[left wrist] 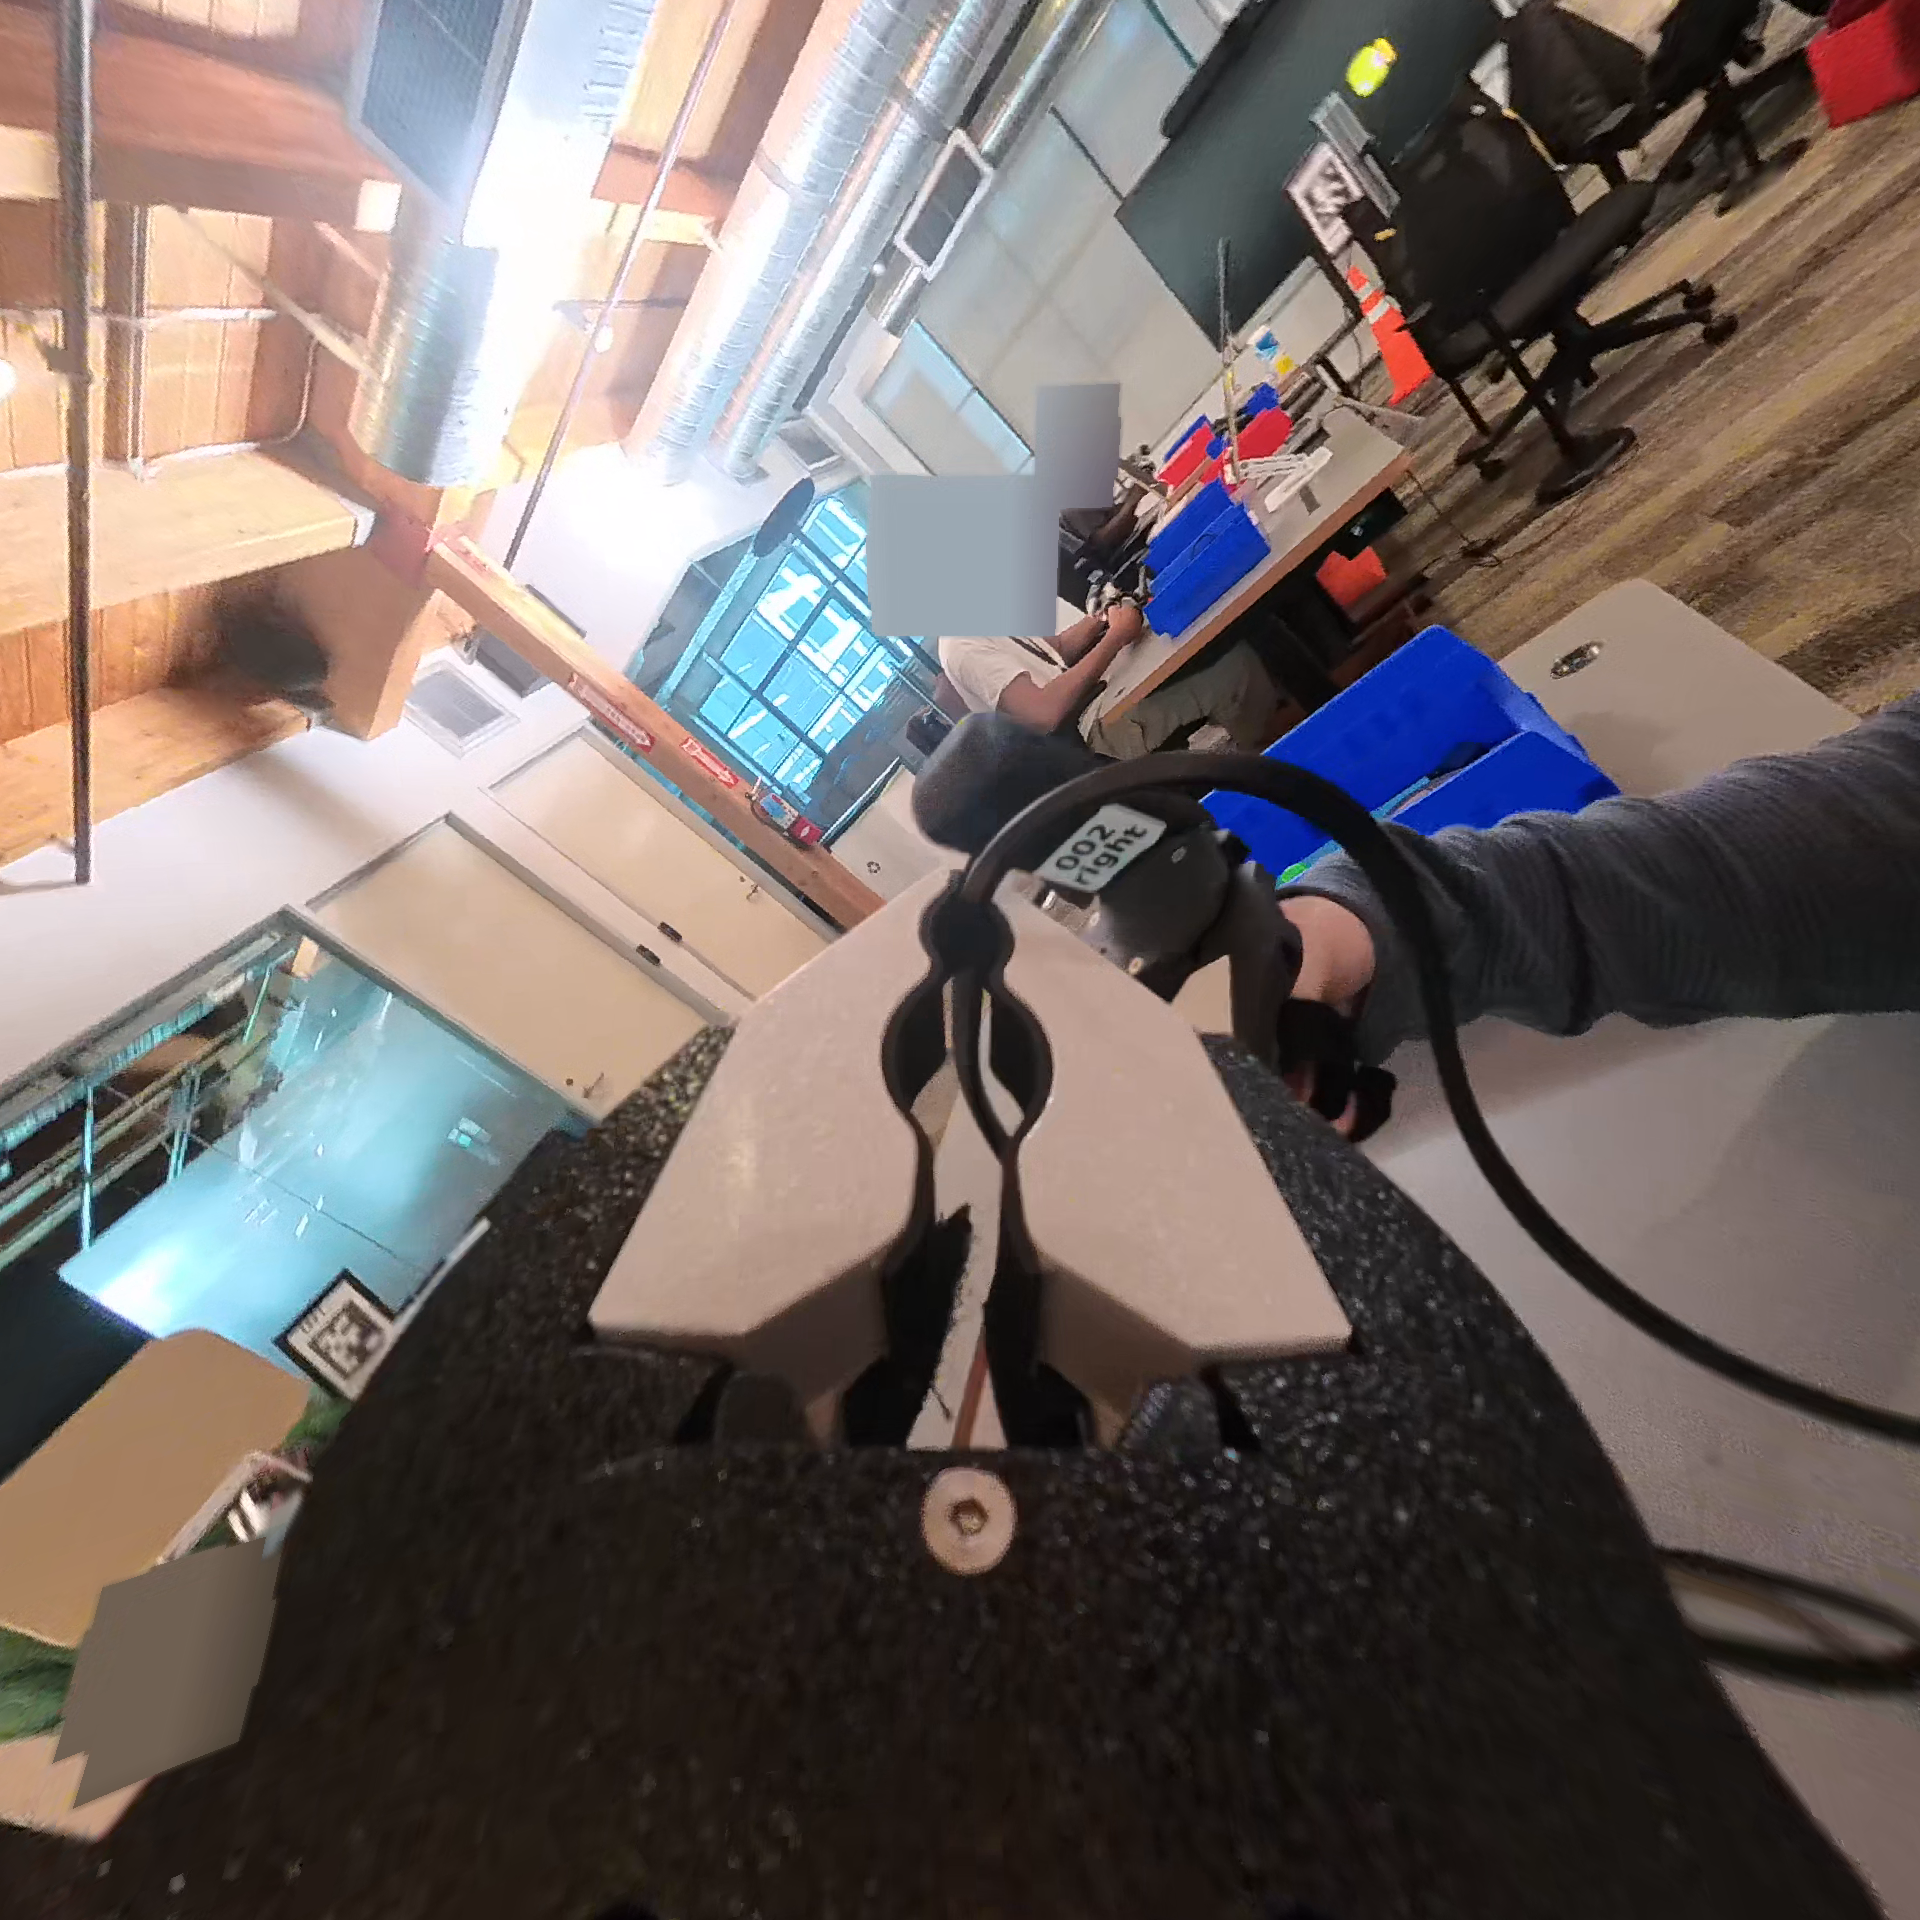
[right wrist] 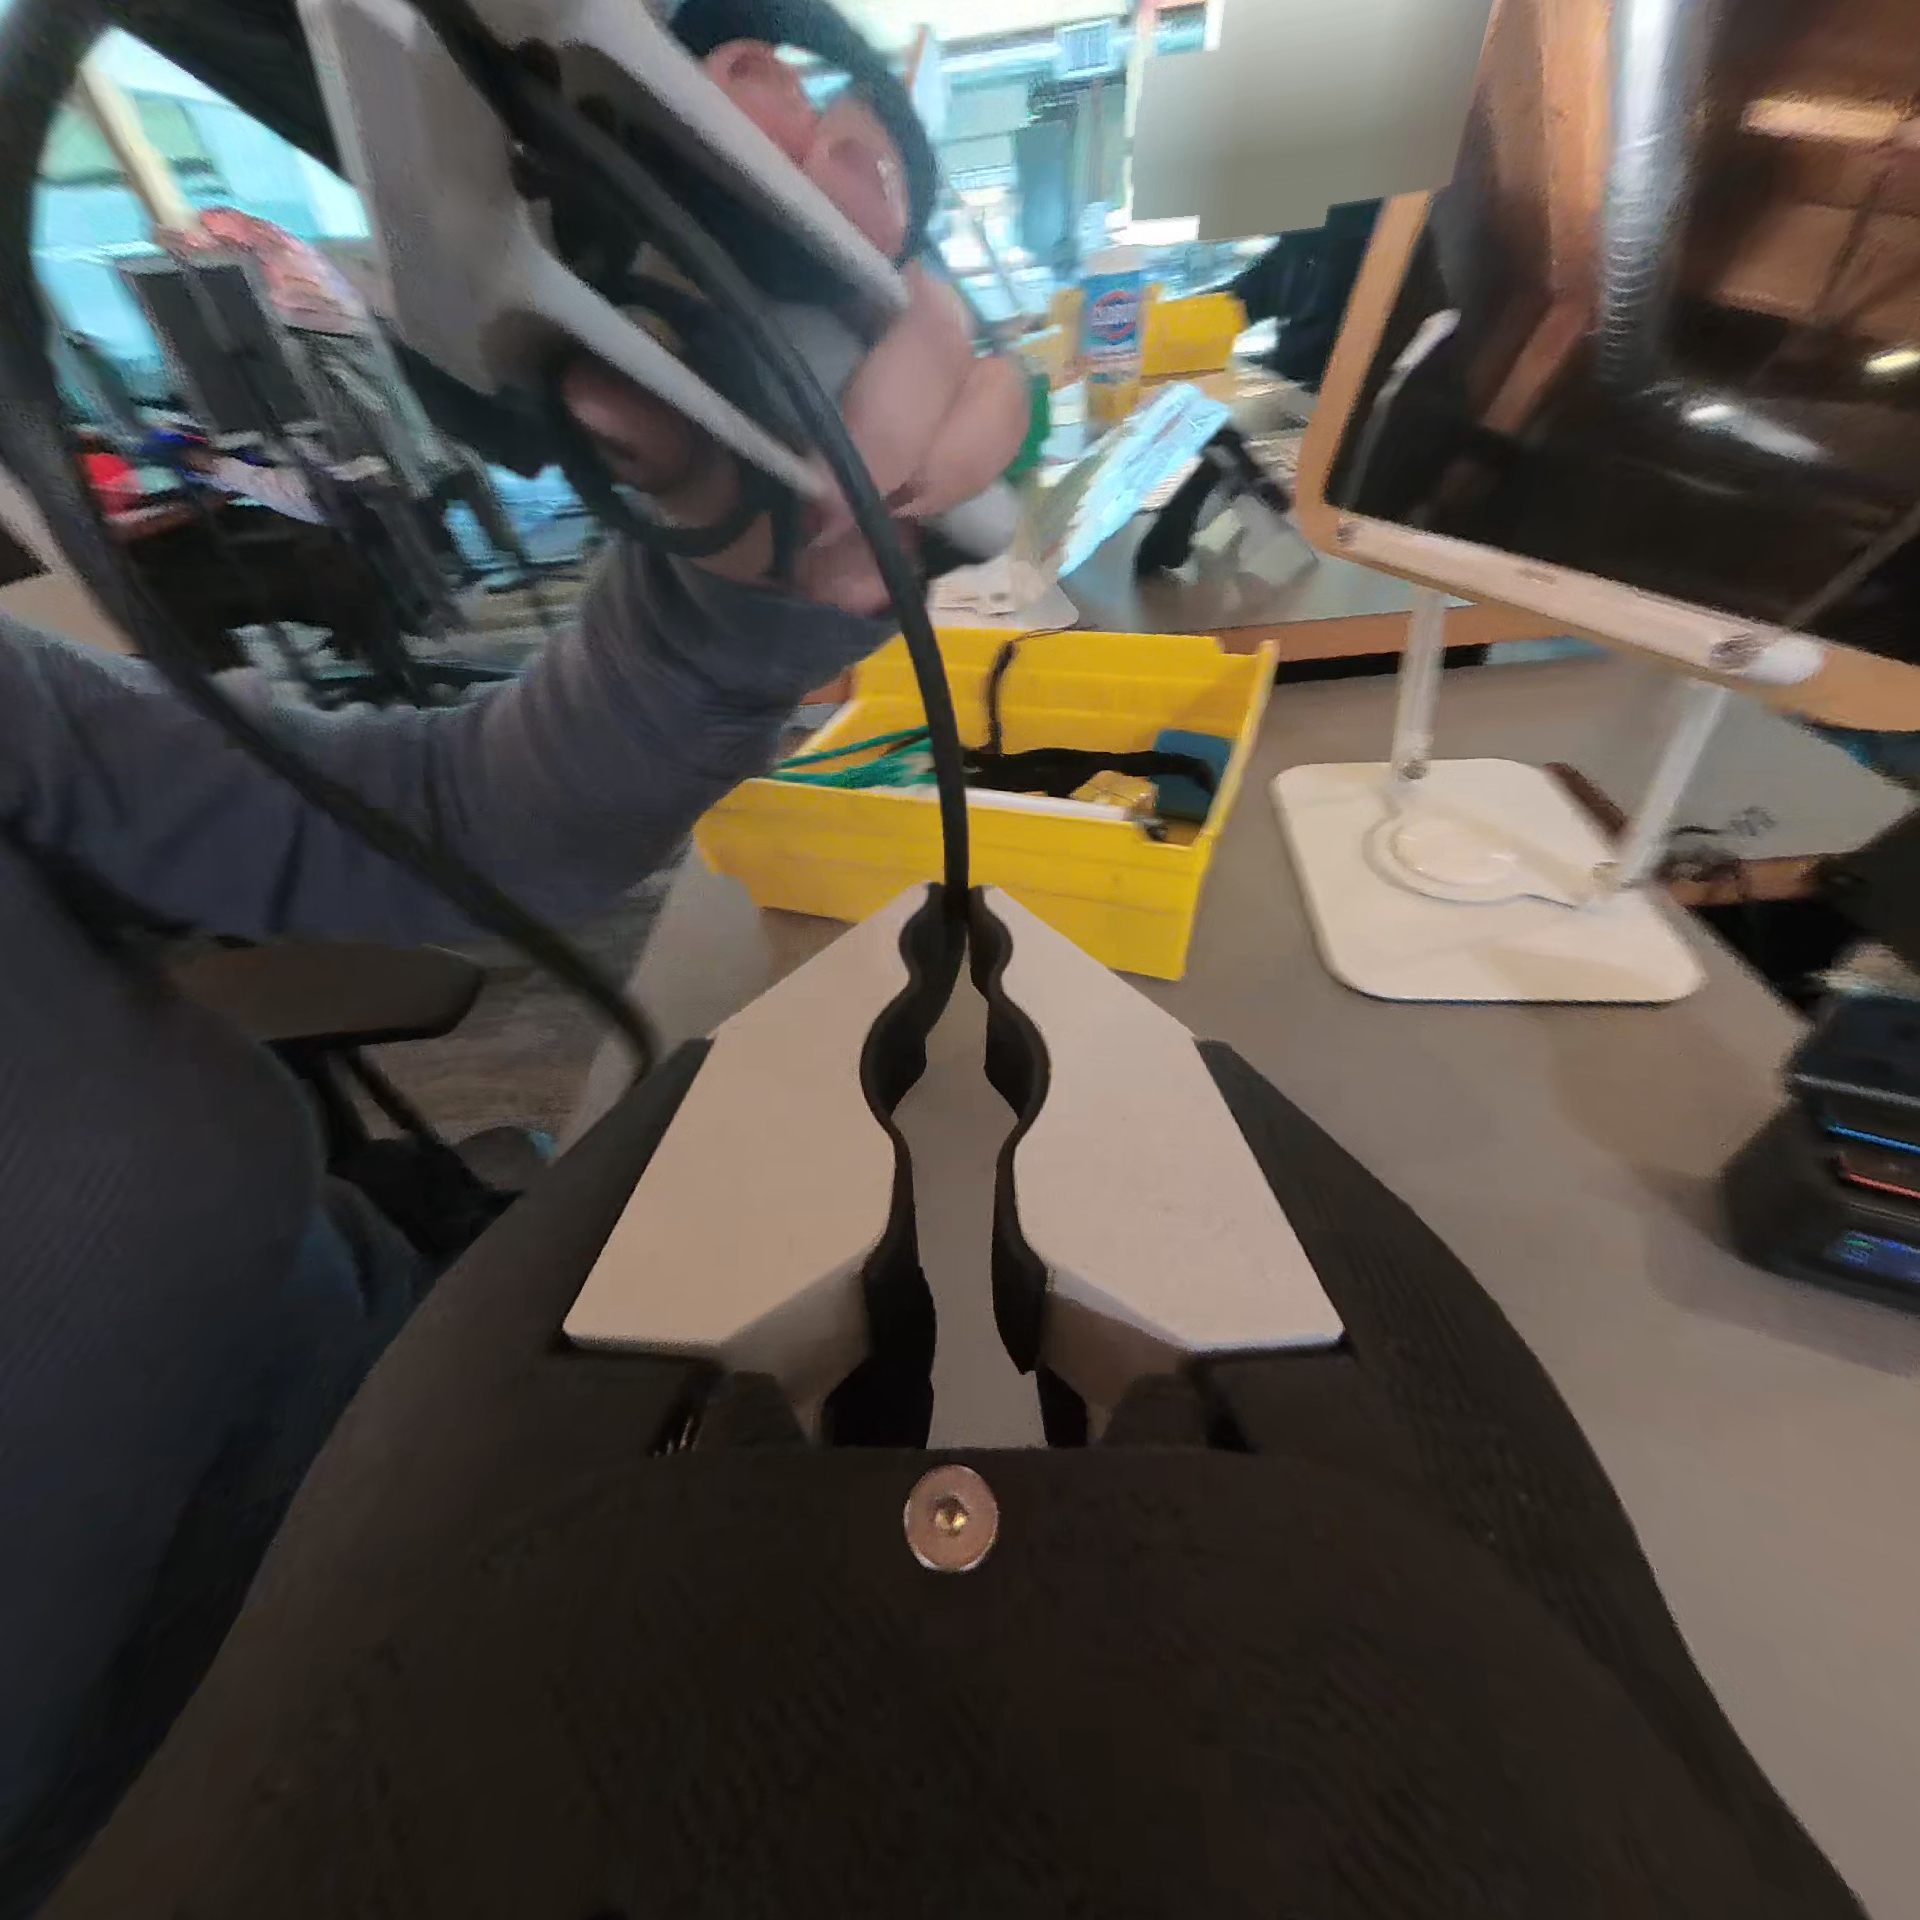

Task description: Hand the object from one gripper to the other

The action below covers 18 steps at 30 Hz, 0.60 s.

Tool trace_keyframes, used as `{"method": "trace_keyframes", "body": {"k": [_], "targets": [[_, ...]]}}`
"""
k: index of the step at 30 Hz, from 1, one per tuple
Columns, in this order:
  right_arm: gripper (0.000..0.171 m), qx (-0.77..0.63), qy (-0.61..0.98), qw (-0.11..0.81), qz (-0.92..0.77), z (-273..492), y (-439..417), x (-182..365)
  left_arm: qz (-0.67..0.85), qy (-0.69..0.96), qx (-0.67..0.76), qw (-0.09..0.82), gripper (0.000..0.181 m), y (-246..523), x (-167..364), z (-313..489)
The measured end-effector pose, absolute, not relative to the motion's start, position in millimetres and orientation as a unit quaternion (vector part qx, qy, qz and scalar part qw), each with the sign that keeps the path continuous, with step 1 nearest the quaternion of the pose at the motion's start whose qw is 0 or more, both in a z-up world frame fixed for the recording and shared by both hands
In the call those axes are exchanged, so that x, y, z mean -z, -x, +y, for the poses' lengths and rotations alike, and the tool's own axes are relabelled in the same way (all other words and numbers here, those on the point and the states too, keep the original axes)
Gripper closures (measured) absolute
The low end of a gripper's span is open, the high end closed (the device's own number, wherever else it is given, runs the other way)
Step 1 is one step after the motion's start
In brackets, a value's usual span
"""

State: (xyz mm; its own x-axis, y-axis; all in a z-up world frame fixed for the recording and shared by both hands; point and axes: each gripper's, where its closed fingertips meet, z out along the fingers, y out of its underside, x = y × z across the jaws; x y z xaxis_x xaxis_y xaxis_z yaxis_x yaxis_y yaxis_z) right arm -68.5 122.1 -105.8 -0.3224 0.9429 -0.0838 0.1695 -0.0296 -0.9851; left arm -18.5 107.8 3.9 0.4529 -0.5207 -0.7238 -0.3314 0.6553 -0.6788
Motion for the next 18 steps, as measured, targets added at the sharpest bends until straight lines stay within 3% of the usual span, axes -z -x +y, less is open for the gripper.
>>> {"method": "trace_keyframes", "body": {"k": [2, 5, 8, 12, 14, 16, 18], "targets": [[0.17, -0.516, 0.463, 0.406, -0.596, 135.9, 65.3, 100.2, 0.486, 0.435, 0.078, 0.754, 0.178, 24.9, -5.1, 109.5], [0.17, -0.438, 0.441, 0.511, -0.594, 155.7, 51.9, 85.0, 0.465, 0.493, 0.096, 0.729, 0.137, 39.3, 9.2, 110.8], [0.17, -0.372, 0.404, 0.602, -0.579, 167.5, 33.4, 62.9, 0.443, 0.545, 0.089, 0.706, 0.12, 61.1, 28.7, 113.9], [0.169, -0.276, 0.339, 0.705, -0.559, 173.4, 12.4, 38.8, 0.374, 0.615, 0.126, 0.683, 0.115, 95.2, 44.4, 123.6], [0.168, -0.216, 0.319, 0.736, -0.557, 175.4, 8.1, 34.1, 0.296, 0.649, 0.234, 0.66, 0.118, 94.1, 43.4, 130.7], [0.169, -0.165, 0.296, 0.752, -0.566, 171.0, 9.1, 32.8, 0.286, 0.626, 0.373, 0.622, 0.095, 59.8, 38.5, 120.0], [0.169, -0.141, 0.27, 0.755, -0.581, 159.9, 13.5, 33.4, 0.308, 0.647, 0.348, 0.604, 0.074, 35.3, 57.6, 129.3]]}}
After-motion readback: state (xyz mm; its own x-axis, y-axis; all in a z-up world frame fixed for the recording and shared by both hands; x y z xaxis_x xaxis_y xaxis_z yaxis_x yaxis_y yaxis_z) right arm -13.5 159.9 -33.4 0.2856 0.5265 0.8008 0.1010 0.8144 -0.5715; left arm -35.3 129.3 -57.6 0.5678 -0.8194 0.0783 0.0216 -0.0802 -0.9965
